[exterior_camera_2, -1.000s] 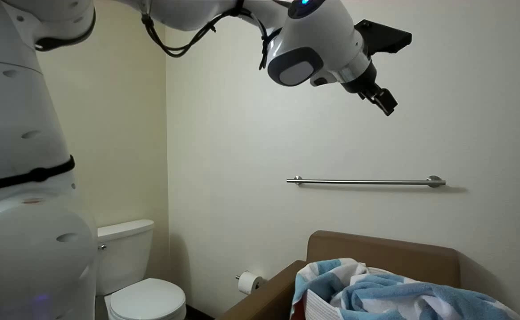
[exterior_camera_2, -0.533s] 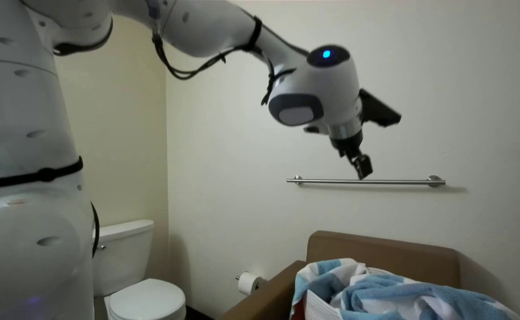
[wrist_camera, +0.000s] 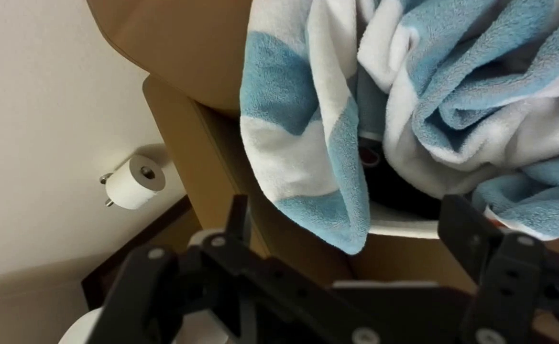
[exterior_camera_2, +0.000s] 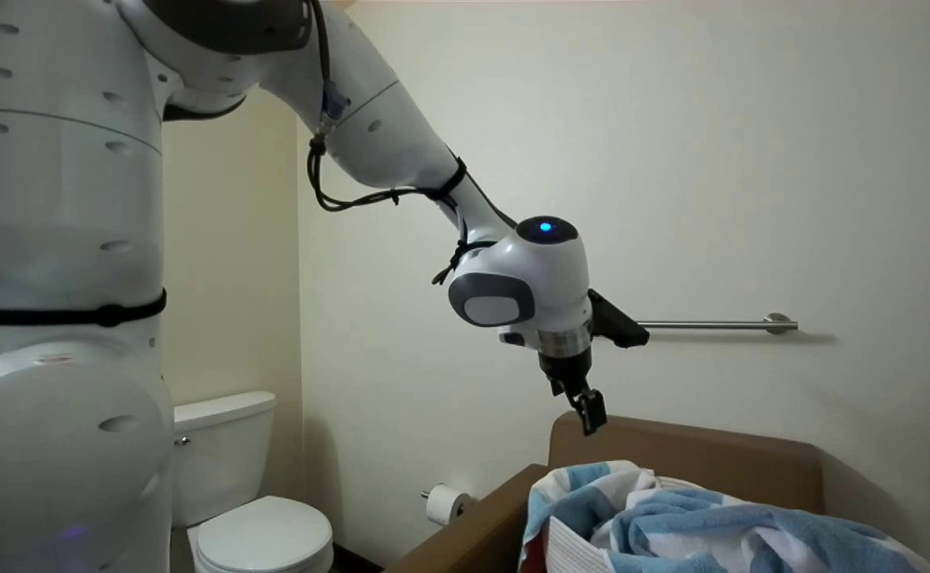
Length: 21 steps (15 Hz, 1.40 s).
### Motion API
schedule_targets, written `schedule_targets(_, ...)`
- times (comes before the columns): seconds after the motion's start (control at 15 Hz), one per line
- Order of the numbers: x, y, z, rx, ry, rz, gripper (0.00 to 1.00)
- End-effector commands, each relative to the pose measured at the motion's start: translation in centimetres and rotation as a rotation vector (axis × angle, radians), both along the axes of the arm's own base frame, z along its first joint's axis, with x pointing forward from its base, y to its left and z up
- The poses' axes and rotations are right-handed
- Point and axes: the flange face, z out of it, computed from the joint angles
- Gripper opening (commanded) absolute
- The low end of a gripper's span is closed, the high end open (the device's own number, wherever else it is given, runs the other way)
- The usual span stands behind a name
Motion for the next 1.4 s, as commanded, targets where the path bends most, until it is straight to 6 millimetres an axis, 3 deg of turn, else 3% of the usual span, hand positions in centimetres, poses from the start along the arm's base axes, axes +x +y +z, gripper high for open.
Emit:
schedule_targets(0.0,0.0,-0.1,0.0,-0.001,0.000,0.001,1.00)
schedule_targets(0.27,0.4,-0.7,0.5,0.013,-0.024,-0.006,1.00)
schedule_targets(0.53,4.6,2.1,-1.0,-0.028,-0.015,0.029,1.00)
schedule_targets(0.8,9.0,6.5,-7.0,-0.151,0.038,0.085,1.00)
schedule_targets(1.07,12.4,8.3,-14.4,-0.297,0.103,0.089,1.00)
schedule_targets(1.2,14.4,8.0,-16.1,-0.346,0.113,0.087,1.00)
schedule_targets(1.33,16.8,8.2,-16.4,-0.373,0.080,0.070,1.00)
